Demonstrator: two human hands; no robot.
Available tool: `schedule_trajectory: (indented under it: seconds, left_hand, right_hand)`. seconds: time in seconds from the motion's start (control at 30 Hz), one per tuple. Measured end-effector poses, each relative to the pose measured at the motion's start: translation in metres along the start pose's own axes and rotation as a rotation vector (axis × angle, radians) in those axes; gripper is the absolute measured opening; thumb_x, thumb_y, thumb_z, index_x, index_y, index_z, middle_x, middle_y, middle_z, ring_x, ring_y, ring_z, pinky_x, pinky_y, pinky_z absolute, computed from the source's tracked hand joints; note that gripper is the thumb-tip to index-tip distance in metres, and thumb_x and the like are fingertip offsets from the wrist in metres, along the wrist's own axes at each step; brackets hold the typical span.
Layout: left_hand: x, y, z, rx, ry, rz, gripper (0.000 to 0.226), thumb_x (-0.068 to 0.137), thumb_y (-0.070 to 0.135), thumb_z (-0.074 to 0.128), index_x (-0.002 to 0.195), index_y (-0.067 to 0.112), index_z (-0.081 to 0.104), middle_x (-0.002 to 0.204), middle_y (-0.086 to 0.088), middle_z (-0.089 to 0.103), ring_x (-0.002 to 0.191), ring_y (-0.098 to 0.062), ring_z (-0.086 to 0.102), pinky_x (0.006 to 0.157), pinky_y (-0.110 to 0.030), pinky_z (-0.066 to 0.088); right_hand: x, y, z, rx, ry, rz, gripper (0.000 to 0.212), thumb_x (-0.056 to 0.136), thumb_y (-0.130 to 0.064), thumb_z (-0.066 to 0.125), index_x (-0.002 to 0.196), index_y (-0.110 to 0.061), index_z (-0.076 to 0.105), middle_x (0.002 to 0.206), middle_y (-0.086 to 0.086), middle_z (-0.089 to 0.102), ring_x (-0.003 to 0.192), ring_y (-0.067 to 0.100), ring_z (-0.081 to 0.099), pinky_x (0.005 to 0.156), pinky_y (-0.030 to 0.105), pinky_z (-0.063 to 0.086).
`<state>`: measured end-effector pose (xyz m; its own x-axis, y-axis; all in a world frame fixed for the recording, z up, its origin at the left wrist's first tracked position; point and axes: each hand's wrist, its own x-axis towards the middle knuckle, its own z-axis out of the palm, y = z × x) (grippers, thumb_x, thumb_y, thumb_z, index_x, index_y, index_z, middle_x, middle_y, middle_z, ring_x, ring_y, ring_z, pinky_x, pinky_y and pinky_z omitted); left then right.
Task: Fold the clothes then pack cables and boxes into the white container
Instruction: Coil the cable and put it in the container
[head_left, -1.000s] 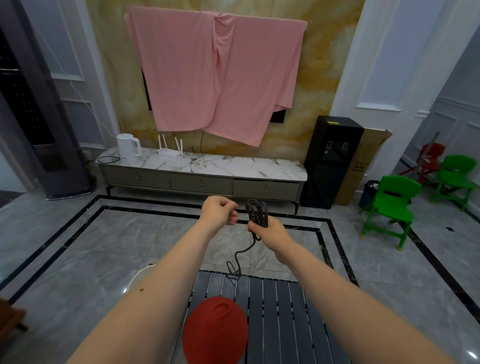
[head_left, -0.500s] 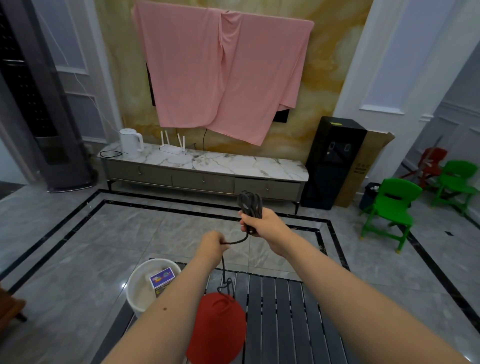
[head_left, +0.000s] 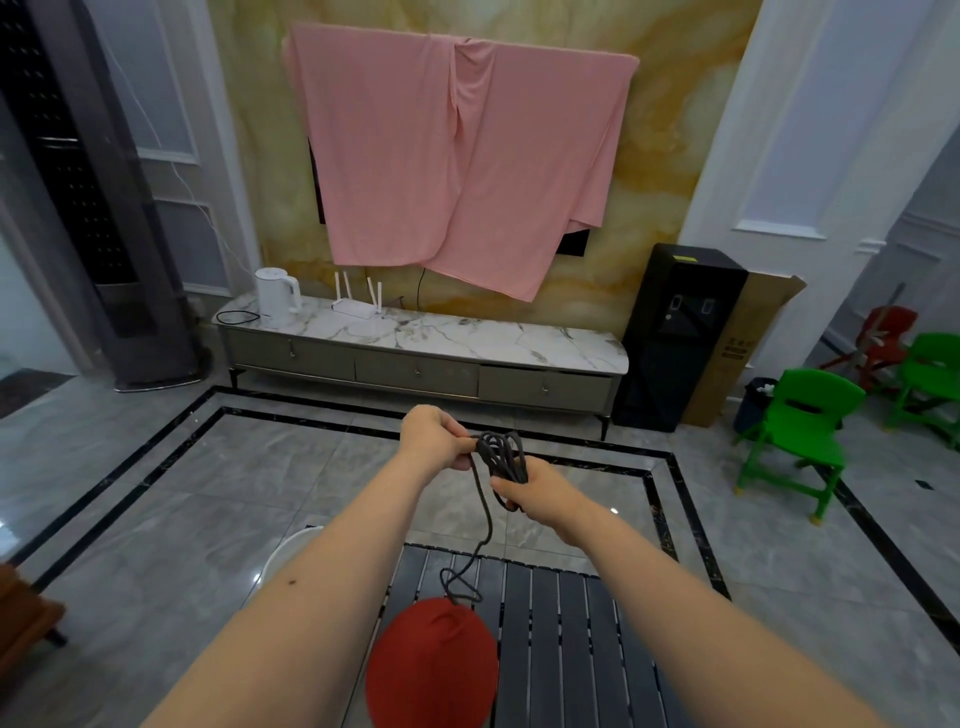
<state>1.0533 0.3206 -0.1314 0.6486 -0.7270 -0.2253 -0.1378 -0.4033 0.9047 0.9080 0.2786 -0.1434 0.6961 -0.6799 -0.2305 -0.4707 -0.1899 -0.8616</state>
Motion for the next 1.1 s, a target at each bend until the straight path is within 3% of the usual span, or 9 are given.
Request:
schedule_trajectory:
  seconds: [0.1,0.23,0.37,0.5,0.6,0.7,0.83,0.97,1.1]
  left_hand:
    - [-0.002,0.011,0.001,-0.093,0.016,-0.085,0.025,0.08,-0.007,0.067,0.06,0.004,0.056,0.051,-0.013,0.06,0.05,-0.021,0.065,0.07,-0.035,0.06]
    - [-0.003,0.017,0.002,-0.305,0.003,-0.186,0.024,0.084,-0.017,0.051,0.066,-0.003,0.056,0.064,-0.022,0.059,0.061,-0.035,0.063,0.054,-0.035,0.058]
    - [-0.003,-0.003,-0.003,-0.264,-0.032,-0.118,0.008,0.088,-0.008,0.058,0.081,-0.003,0.059,0.07,-0.017,0.061,0.052,-0.022,0.064,0.05,-0.025,0.058]
    - [0.001,-0.054,-0.001,0.162,-0.018,-0.066,0.012,0.092,0.0,0.054,0.089,-0.006,0.065,0.083,-0.022,0.065,0.075,-0.027,0.061,0.079,-0.038,0.053]
    - [-0.008,-0.087,0.007,0.445,-0.244,-0.039,0.028,0.089,0.002,0.058,0.116,-0.002,0.064,0.114,-0.017,0.066,0.105,-0.024,0.063,0.094,-0.028,0.046]
    - [-0.015,-0.104,0.017,0.471,-0.314,0.005,0.037,0.089,0.006,0.061,0.126,0.002,0.058,0.118,-0.013,0.063,0.11,-0.022,0.06,0.096,-0.024,0.043]
    - [-0.014,-0.111,0.025,0.412,-0.298,0.136,0.024,0.089,0.006,0.059,0.109,-0.006,0.066,0.092,-0.014,0.062,0.089,-0.02,0.058,0.091,-0.035,0.047]
    - [-0.014,-0.107,0.025,0.328,-0.298,0.142,0.013,0.091,0.008,0.058,0.09,0.001,0.069,0.084,-0.008,0.057,0.08,-0.017,0.051,0.076,-0.027,0.042]
    - [-0.008,-0.099,0.015,0.318,-0.123,0.179,0.017,0.09,0.008,0.058,0.074,0.005,0.065,0.068,-0.008,0.053,0.068,-0.019,0.047,0.066,-0.026,0.034]
  right_hand:
    - [0.002,0.001,0.004,0.021,0.018,-0.002,0.004,0.091,-0.011,0.056,0.088,-0.011,0.053,0.07,-0.001,0.05,0.061,0.009,0.045,0.051,0.012,0.039]
    - [0.004,0.001,0.009,0.121,0.069,0.03,0.012,0.086,-0.007,0.061,0.077,-0.012,0.055,0.069,0.0,0.051,0.061,0.01,0.046,0.056,0.017,0.039]
    - [0.004,0.005,0.007,0.164,0.123,0.065,0.017,0.088,-0.008,0.061,0.074,-0.016,0.055,0.073,0.001,0.052,0.065,0.01,0.047,0.056,0.017,0.039]
    - [0.005,0.001,0.007,0.261,0.14,0.078,0.007,0.09,-0.012,0.06,0.097,-0.011,0.059,0.093,0.008,0.06,0.084,0.017,0.055,0.063,0.021,0.041]
    - [0.005,-0.006,0.007,0.3,0.116,0.043,0.006,0.092,-0.014,0.058,0.096,-0.009,0.06,0.09,0.003,0.064,0.072,0.007,0.06,0.054,0.012,0.044]
    - [0.004,-0.013,0.008,0.313,0.059,0.023,0.008,0.094,-0.015,0.056,0.095,-0.009,0.061,0.082,-0.001,0.065,0.07,0.004,0.061,0.053,0.009,0.046]
    - [0.002,-0.017,0.009,0.309,-0.039,0.006,0.008,0.094,-0.02,0.055,0.09,-0.016,0.061,0.081,-0.004,0.067,0.071,0.0,0.067,0.068,0.019,0.043]
    - [0.002,-0.02,0.008,0.322,-0.079,0.001,0.008,0.094,-0.021,0.055,0.092,-0.015,0.06,0.083,-0.003,0.067,0.076,0.005,0.067,0.074,0.024,0.042]
    - [0.001,-0.021,0.007,0.284,-0.079,0.034,0.01,0.094,-0.019,0.056,0.084,-0.018,0.057,0.077,-0.004,0.063,0.067,0.007,0.061,0.064,0.021,0.039]
